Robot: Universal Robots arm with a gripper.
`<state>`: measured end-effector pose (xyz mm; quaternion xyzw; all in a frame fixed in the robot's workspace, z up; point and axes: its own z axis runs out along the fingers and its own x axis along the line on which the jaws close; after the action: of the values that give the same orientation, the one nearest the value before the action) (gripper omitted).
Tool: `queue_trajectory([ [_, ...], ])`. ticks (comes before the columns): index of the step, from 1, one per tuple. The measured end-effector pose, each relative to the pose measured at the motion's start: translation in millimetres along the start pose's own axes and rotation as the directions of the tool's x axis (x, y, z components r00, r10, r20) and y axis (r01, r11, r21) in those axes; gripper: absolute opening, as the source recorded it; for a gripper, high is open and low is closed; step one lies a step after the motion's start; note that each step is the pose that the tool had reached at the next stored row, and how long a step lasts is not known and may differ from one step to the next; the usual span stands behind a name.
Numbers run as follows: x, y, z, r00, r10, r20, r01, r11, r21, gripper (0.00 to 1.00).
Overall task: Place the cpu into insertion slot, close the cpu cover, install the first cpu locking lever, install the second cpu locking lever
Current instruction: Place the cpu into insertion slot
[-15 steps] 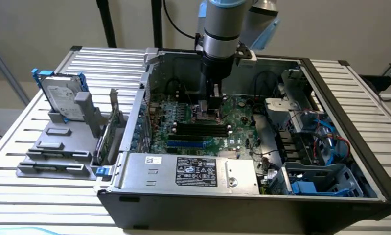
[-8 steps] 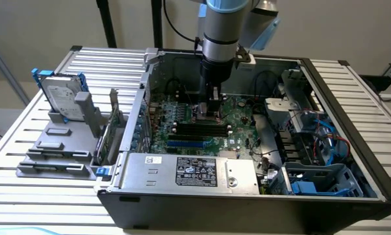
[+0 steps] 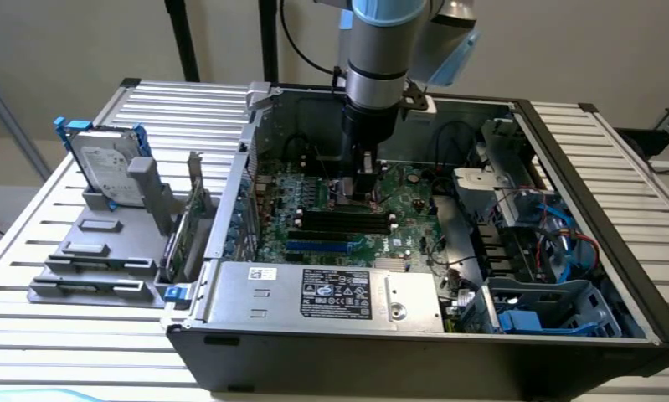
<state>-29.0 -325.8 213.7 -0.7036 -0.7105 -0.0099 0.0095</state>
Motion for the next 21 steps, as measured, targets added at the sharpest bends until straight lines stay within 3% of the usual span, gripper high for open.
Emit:
queue_trajectory([
  [21, -0.6, -0.9, 7.5, 0.9996, 0.028, -0.0002, -0.028, 0.9996, -0.0009, 0.55],
])
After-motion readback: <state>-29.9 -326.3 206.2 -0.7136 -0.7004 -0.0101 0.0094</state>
